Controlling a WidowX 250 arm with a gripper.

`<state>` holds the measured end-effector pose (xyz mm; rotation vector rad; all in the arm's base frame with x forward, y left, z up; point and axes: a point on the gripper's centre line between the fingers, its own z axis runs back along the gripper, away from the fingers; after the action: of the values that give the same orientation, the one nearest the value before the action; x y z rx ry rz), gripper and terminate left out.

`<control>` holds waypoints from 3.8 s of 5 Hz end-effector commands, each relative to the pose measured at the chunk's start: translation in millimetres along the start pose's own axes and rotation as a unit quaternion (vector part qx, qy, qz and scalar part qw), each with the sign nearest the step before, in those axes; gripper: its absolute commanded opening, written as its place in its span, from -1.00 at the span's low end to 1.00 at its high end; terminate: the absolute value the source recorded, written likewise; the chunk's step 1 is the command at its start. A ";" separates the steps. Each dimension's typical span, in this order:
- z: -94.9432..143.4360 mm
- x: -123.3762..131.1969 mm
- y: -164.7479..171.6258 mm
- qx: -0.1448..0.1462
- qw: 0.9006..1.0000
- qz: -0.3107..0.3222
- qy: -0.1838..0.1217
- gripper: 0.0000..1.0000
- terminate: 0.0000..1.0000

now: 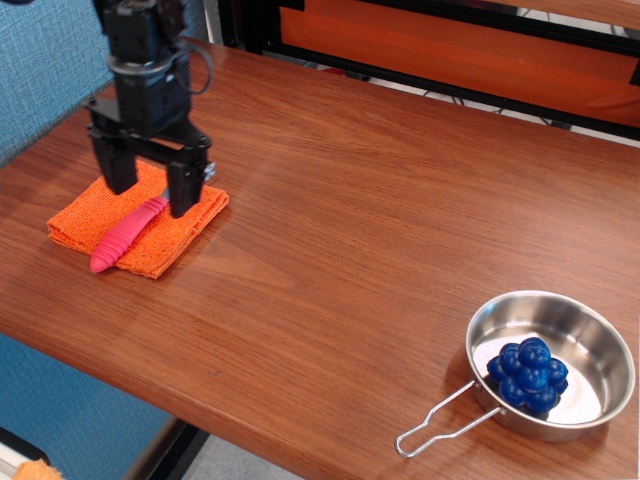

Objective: Take the fork from the orange cloth and place it in between cloth and vessel.

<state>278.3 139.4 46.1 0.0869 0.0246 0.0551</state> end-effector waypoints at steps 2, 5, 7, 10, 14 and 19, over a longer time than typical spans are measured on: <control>-13.6 -0.4 26.9 -0.001 1.000 -0.002 0.011 1.00 -1.00; -14.9 1.4 18.3 0.008 1.000 -0.016 0.010 1.00 -1.00; -23.1 4.6 14.0 0.007 0.999 -0.019 0.024 1.00 -1.00; 19.9 2.5 14.7 0.018 1.000 -0.021 -0.008 -1.00 -1.00; 56.6 14.3 -89.6 0.005 0.998 -0.040 -0.047 -1.00 -1.00; 16.3 79.7 -220.3 -0.060 0.997 -0.036 0.023 -1.00 -1.00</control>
<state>361.3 -75.8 20.8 -0.0278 0.1216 -0.0039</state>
